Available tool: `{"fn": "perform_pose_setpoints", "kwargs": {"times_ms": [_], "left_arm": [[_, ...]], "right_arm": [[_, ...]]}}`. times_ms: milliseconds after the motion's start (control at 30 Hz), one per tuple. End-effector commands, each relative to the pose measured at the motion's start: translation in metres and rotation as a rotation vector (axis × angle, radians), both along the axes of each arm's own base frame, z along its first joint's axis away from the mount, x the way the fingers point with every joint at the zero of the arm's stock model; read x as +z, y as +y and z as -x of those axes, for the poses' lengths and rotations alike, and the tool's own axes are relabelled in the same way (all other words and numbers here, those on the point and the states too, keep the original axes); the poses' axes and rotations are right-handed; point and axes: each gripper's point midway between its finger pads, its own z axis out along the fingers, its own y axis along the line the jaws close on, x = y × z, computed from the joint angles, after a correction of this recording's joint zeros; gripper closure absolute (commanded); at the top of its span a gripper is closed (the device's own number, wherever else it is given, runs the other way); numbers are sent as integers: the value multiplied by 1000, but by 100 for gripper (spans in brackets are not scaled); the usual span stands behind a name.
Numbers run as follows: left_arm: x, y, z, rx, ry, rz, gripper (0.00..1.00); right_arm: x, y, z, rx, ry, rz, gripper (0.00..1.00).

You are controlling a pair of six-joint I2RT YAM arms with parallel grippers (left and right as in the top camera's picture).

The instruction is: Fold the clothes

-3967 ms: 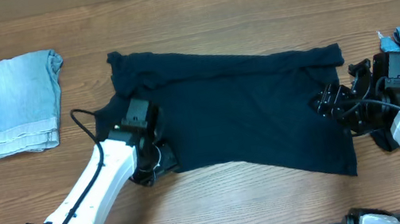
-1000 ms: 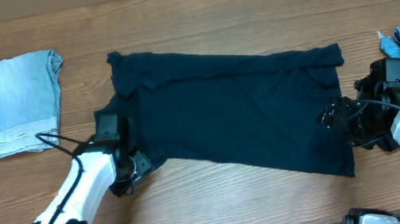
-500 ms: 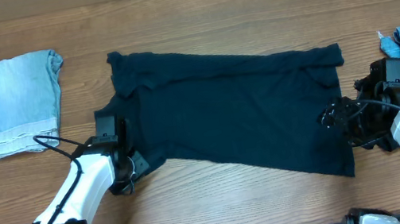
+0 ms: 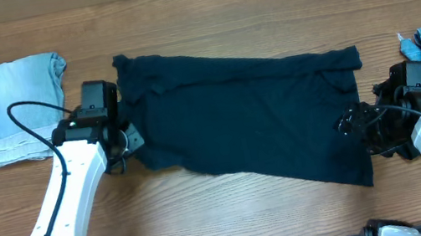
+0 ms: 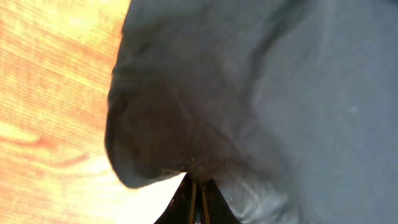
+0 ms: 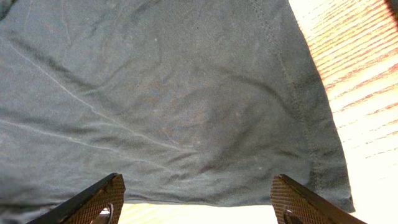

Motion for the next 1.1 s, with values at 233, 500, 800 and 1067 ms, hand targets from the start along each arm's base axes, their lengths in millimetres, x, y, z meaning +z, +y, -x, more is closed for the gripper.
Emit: {"fn": "perform_pose_setpoints", "kwargs": {"times_ms": [233, 500, 800, 1067], "left_arm": [[4, 5, -51, -23, -157, 11, 95], [-38, 3, -52, -50, -50, 9, 88], [-38, 3, -66, -69, -101, 5, 80], [-38, 2, -66, -69, -100, 9, 78]], "right_arm": [[9, -3, -7, 1, -33, 18, 21], [9, -2, -5, 1, -26, 17, 21], [0, -19, 22, -172, 128, 94, 21], [-33, -28, 54, -314, 265, 109, 34]]}}
